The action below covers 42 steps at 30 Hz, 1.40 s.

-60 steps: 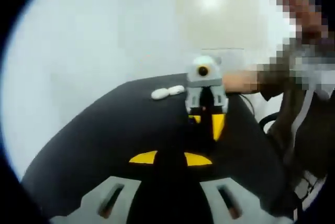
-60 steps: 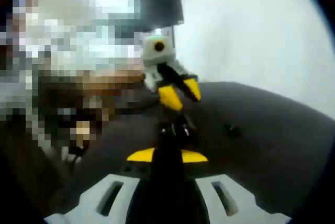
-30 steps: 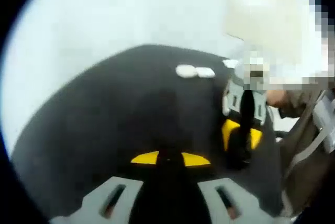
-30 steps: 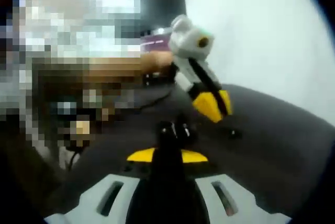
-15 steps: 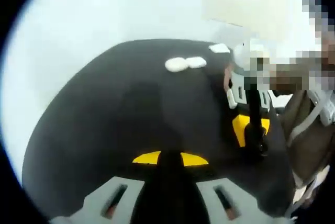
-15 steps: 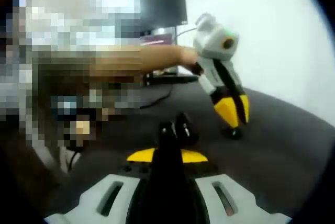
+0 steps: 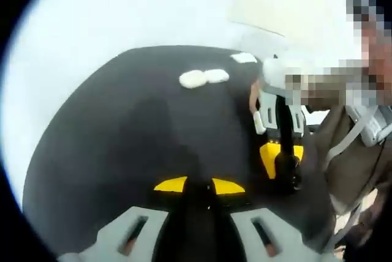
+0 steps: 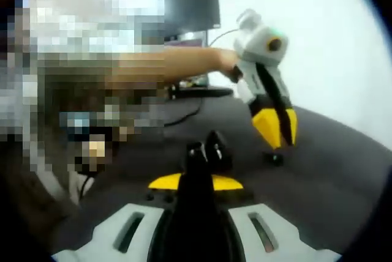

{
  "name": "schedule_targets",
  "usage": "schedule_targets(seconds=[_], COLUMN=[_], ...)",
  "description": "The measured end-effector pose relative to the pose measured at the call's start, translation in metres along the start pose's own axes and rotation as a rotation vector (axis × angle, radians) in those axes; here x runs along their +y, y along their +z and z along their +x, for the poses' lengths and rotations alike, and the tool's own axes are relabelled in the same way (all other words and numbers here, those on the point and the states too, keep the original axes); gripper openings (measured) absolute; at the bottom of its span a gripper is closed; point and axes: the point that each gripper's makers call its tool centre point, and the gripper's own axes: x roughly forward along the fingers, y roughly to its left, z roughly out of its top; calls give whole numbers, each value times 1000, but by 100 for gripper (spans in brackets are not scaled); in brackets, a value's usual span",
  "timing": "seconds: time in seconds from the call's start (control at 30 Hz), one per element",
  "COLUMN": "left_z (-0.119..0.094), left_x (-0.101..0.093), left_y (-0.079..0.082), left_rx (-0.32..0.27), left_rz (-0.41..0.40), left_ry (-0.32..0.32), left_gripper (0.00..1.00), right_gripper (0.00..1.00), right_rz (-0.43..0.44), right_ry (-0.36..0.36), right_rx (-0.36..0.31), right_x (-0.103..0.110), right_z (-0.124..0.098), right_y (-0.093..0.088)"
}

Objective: Pick up three earphones and place each one into its charging case using tactile feedback, ensure that each earphone is properly inserted and securely positioned inside the case.

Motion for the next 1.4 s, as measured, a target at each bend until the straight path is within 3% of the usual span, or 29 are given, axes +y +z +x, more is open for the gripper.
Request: schedule_targets(seconds=[0.13,0.4,0.67,0.87,0.97,1.03,1.17,1.3,1.4], left_z=[6,4,-32,-61,-67,-64,-58,-54,-46], left_x=[2,6,-5,-25,-39,-54,-81,-88,-94], left_y=[-20,-20,1,13,13,11,11,10,6], left_rx=[104,50,-251,-538,-637,-672,-722,-719,-717], left_rz=[30,-54,-56,-141,-162,-136,-94,-34,-22], left_ry=[10,30,146,249,317,374,388,468,457], left_gripper=[13,10,10,10,10,10,10,10,10], right_gripper=[18,18,18,18,18,18,18,18,18], right_rz=[-3,-4,-4,-1,-2,-3,-5,-7,-11], right_ry=[-1,3,4,4,3,2,0,-3,-4], right_rx=[1,0,0,0,1,2,3,5,5], right_x=[0,1,1,1,0,0,-1,-1,-1], right_z=[0,1,1,0,0,-1,-1,-1,-1], right_y=[0,0,0,0,0,-1,-1,0,0])
